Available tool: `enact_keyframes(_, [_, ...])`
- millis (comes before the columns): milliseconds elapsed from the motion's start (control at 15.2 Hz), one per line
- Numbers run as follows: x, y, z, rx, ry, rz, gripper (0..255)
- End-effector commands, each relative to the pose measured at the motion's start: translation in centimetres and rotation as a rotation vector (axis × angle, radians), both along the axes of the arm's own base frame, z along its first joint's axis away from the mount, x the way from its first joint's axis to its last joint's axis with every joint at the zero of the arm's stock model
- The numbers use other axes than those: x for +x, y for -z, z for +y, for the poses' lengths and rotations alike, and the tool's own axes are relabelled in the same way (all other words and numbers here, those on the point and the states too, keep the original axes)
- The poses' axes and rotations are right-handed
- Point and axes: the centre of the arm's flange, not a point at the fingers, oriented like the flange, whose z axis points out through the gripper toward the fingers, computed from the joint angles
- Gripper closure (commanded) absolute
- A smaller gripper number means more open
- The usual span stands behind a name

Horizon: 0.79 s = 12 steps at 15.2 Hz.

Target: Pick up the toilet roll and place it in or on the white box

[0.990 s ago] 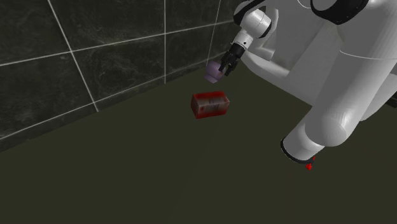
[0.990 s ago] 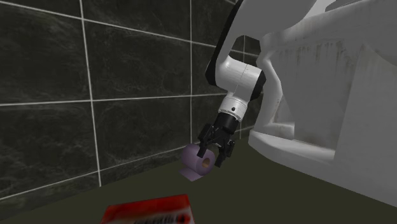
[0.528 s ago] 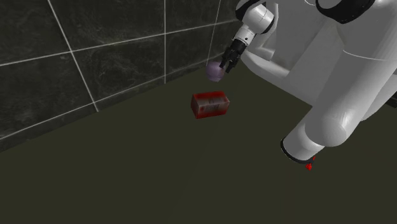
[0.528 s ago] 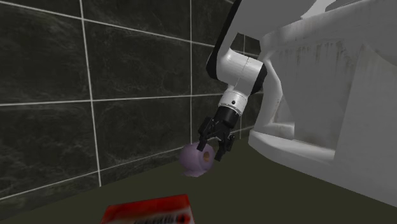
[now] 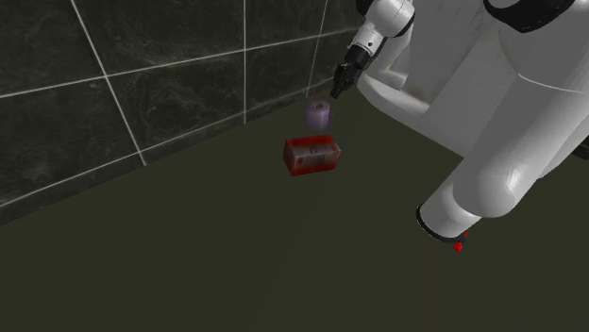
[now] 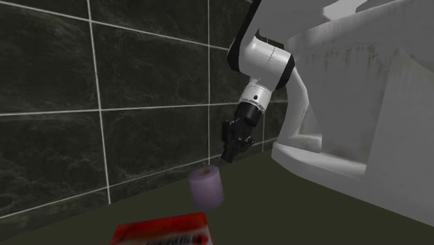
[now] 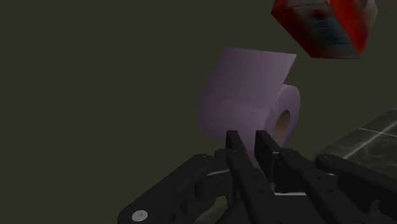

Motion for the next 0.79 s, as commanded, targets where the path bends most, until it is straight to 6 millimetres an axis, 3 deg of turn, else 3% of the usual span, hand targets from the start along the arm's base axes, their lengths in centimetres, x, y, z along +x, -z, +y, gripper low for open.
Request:
enact_keyframes(0, [0.0, 0.0, 0.0, 0.000, 0.000, 0.000, 255])
enact_keyframes(66, [0.0, 0.0, 0.0, 0.000, 0.000, 0.000, 0])
enact_keyframes(264, [-0.7, -2.5, 8.7, -0.347, -0.091, -0.009, 0])
enact_keyframes(462, [-2.2, -1.9, 17.6, -0.694, -0.182, -0.018, 0])
enact_keyframes(528, [-2.6, -1.3, 19.5, -0.771, -0.202, -0.020, 0])
enact_keyframes(726, [-2.8, 0.2, 19.2, -0.771, -0.202, -0.020, 0])
